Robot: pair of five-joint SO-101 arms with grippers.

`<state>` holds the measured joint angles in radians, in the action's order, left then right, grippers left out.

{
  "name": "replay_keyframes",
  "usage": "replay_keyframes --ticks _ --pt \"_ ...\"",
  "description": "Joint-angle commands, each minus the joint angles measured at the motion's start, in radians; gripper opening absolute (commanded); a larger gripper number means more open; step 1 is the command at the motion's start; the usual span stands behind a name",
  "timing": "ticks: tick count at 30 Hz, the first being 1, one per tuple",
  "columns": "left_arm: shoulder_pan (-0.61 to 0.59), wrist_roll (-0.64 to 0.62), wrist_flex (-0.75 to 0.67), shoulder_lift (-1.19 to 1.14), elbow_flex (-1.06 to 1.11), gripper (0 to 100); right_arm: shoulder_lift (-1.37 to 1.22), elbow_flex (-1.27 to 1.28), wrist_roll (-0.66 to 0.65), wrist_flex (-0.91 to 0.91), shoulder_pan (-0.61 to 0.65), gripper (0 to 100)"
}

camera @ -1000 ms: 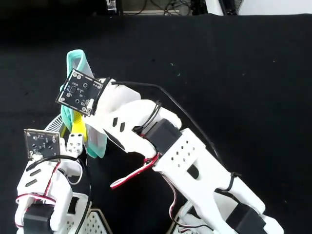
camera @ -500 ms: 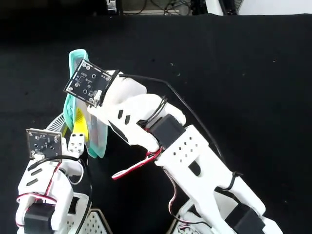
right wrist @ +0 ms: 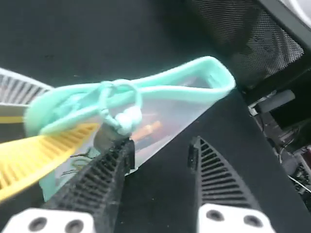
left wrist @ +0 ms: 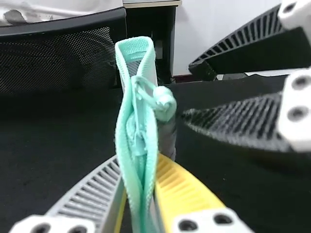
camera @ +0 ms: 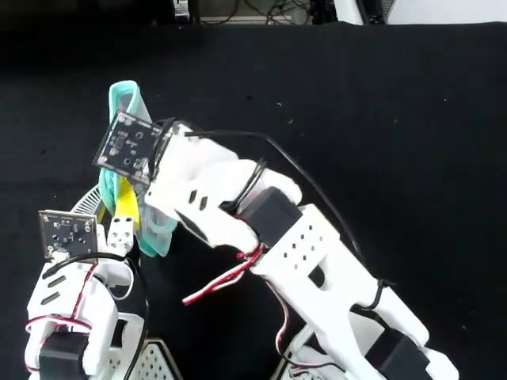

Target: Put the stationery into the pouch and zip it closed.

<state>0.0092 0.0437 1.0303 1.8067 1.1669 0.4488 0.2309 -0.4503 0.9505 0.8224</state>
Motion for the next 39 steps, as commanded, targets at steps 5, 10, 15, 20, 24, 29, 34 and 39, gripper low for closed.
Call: replay_keyframes --ticks 5,10,15,20,24,29,34,39 --pt "-0.01 0.0 0.003 -0.003 -0.045 3 0.031 -0.05 0.0 0.0 0.035 20.8" --pt "-0.008 0.0 0.005 -0.003 -0.045 3 0.033 -0.05 0.006 -0.002 0.041 20.8" --pt "-0.007 -0.002 0.005 -0.003 -0.036 3 0.061 -0.048 0.008 0.003 0.104 20.8" --pt "0.019 -0.003 0.005 -0.003 -0.038 3 0.113 0.01 0.005 -0.048 0.106 20.8" --pt "0.056 -0.003 0.025 -0.003 -0.039 3 0.13 0.047 0.003 -0.103 0.084 18.0" --pt "0.099 -0.003 0.046 -0.003 -0.044 3 0.101 0.058 0.008 -0.147 0.035 8.5" --pt "0.099 -0.003 0.046 -0.003 -0.045 3 0.082 0.059 0.009 -0.158 0.026 8.6" --pt "0.099 -0.003 0.046 -0.003 -0.044 3 0.082 0.058 0.009 -0.158 0.026 8.6"
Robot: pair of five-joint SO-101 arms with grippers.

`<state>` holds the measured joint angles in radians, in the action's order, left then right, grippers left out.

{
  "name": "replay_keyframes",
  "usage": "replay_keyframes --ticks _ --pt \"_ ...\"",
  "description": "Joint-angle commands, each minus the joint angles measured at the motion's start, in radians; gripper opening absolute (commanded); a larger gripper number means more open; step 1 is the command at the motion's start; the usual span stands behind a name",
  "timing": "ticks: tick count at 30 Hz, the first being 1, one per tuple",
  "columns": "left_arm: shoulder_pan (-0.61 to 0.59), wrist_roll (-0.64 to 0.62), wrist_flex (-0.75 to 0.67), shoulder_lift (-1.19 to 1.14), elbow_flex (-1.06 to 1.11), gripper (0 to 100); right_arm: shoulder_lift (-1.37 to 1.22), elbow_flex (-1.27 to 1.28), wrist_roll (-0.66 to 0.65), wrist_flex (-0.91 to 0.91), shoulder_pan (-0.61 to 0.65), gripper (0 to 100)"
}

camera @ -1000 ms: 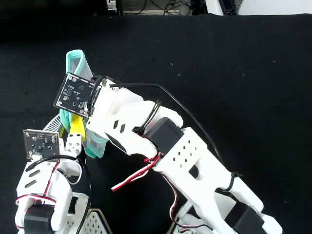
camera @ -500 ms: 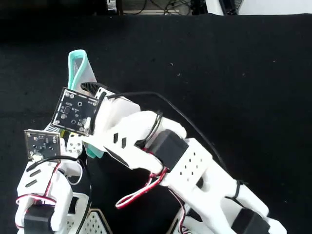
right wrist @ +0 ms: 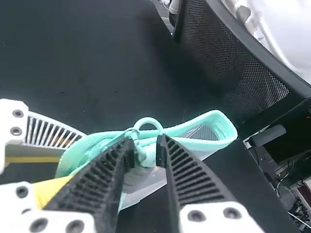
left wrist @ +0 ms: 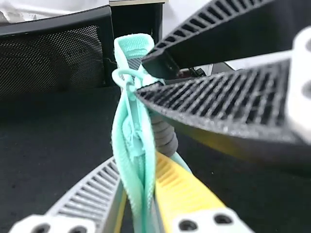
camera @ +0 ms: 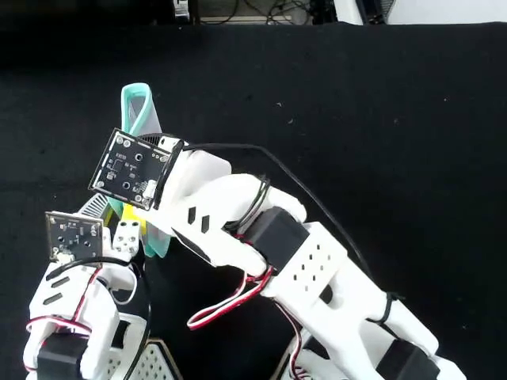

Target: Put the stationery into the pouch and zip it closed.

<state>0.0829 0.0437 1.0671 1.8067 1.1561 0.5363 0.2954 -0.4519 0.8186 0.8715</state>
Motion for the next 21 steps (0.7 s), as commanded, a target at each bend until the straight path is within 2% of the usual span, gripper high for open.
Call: replay_keyframes --ticks 1,4,7,14,21 --pt "0.025 -0.003 0.009 -0.003 -0.033 3 -0.008 -0.007 0.009 -0.026 -0.023 8.6" --pt "0.025 -0.003 0.009 -0.003 -0.035 3 -0.012 -0.007 0.005 -0.026 -0.023 7.8" --pt "0.018 -0.002 0.009 -0.003 -0.035 3 -0.012 -0.01 0.003 -0.026 -0.026 0.8" --pt "0.016 0.005 0.009 -0.003 -0.039 3 -0.01 -0.01 0.002 -0.052 -0.129 1.3" --pt "0.016 0.006 0.011 -0.003 -0.053 3 -0.012 -0.007 0.002 -0.052 -0.13 1.3"
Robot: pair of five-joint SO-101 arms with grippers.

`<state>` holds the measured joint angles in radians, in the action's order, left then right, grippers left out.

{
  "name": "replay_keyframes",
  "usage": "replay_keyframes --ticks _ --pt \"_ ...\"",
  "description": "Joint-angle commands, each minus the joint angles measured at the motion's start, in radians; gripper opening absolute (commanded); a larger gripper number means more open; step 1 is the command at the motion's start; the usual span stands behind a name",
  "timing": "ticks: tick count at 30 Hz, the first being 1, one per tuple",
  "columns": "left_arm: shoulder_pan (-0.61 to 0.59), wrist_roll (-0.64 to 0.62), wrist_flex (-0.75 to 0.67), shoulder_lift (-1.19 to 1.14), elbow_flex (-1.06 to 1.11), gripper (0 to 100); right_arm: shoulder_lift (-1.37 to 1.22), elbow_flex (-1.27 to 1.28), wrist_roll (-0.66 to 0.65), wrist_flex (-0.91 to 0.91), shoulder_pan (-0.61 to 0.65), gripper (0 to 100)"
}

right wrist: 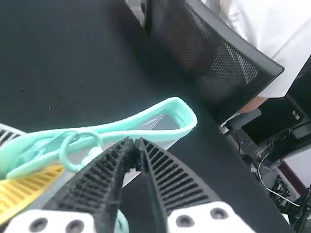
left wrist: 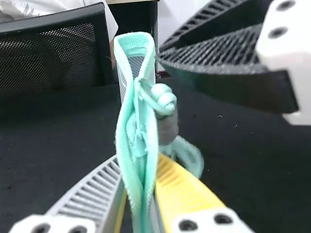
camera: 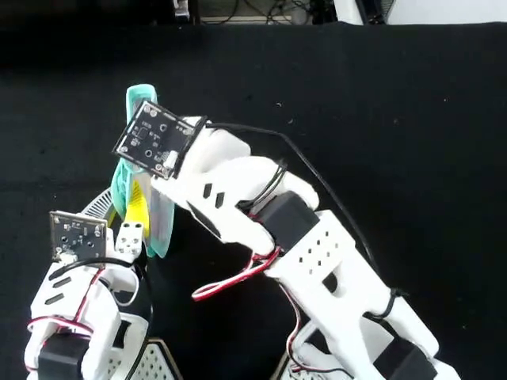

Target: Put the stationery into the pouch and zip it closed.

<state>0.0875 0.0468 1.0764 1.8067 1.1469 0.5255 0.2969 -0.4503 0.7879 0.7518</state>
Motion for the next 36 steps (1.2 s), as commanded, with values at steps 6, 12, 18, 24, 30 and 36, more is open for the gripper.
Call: replay_keyframes --ticks 6,12,18,24,30,36 --pt "-0.028 0.005 -0.003 -0.003 -0.042 3 0.007 -0.025 0.009 0.055 0.057 10.6" --pt "-0.091 0.003 -0.008 -0.003 -0.044 3 0.001 -0.104 0.002 0.21 0.126 23.7" --pt "-0.091 0.0 -0.008 -0.003 -0.044 3 -0.001 -0.105 0.0 0.21 0.14 22.0" --pt "-0.091 -0.003 -0.002 -0.002 -0.044 3 -0.001 0.001 0.008 0.046 0.14 21.9" --pt "-0.091 -0.003 0.002 0.02 -0.048 3 0.007 0.054 0.009 -0.034 0.138 21.9" --pt "-0.077 -0.003 0.002 0.02 -0.042 3 -0.001 0.058 0.006 -0.043 0.135 21.8"
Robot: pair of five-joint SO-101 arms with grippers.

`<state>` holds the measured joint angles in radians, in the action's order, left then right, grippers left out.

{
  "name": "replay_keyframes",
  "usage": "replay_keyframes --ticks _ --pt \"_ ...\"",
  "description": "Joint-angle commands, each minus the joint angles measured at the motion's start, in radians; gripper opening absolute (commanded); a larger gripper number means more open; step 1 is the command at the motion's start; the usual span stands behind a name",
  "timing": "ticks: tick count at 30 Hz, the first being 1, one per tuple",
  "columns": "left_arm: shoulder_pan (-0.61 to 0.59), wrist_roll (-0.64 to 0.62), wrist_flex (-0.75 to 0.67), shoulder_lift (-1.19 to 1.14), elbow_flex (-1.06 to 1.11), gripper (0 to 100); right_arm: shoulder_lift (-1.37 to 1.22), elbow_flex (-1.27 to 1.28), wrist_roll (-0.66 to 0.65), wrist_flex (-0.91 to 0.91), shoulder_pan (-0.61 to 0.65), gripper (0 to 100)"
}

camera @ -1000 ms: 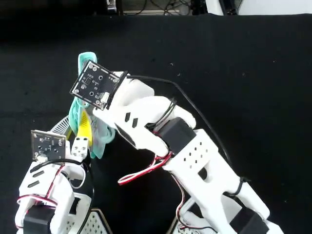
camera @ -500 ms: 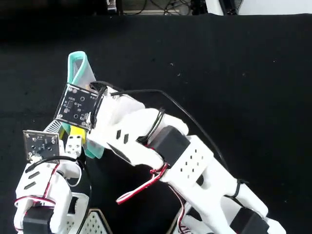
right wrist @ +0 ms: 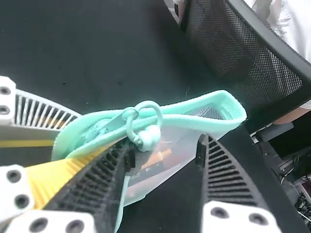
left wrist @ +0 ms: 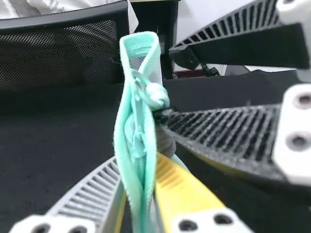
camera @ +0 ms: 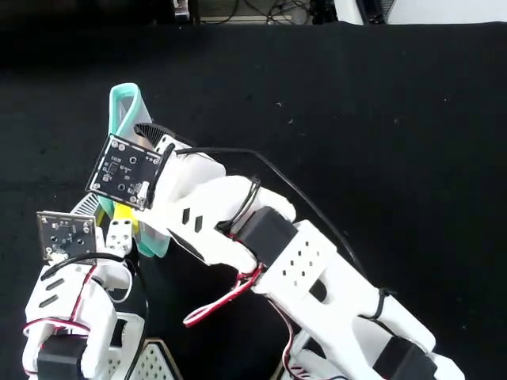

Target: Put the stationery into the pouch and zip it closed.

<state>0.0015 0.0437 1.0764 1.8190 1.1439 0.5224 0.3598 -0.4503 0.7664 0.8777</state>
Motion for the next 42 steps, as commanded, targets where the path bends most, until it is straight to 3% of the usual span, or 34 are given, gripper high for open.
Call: replay_keyframes --ticks 1,5,12,25,37,39,42 --pt "0.027 0.0 0.003 0.008 -0.039 3 0.002 -0.005 0.005 -0.021 0.009 21.8" --pt "0.047 0.002 0.02 0.008 -0.048 3 0.002 -0.008 0.002 -0.015 0.009 19.1" --pt "0.053 0.0 0.031 0.008 -0.056 3 0.002 -0.012 0.002 -0.023 0.009 1.2" --pt "0.053 0.0 0.031 0.008 -0.053 3 0.002 -0.005 0.009 -0.08 -0.112 1.2" --pt "0.054 0.0 0.029 0.008 -0.048 3 0.004 -0.005 0.008 -0.057 -0.077 1.5" --pt "0.053 0.002 0.029 0.008 -0.048 3 0.004 -0.01 0.003 -0.029 -0.054 4.4" --pt "0.053 0.002 0.029 0.008 -0.048 3 0.004 -0.01 0.003 -0.015 -0.043 16.5"
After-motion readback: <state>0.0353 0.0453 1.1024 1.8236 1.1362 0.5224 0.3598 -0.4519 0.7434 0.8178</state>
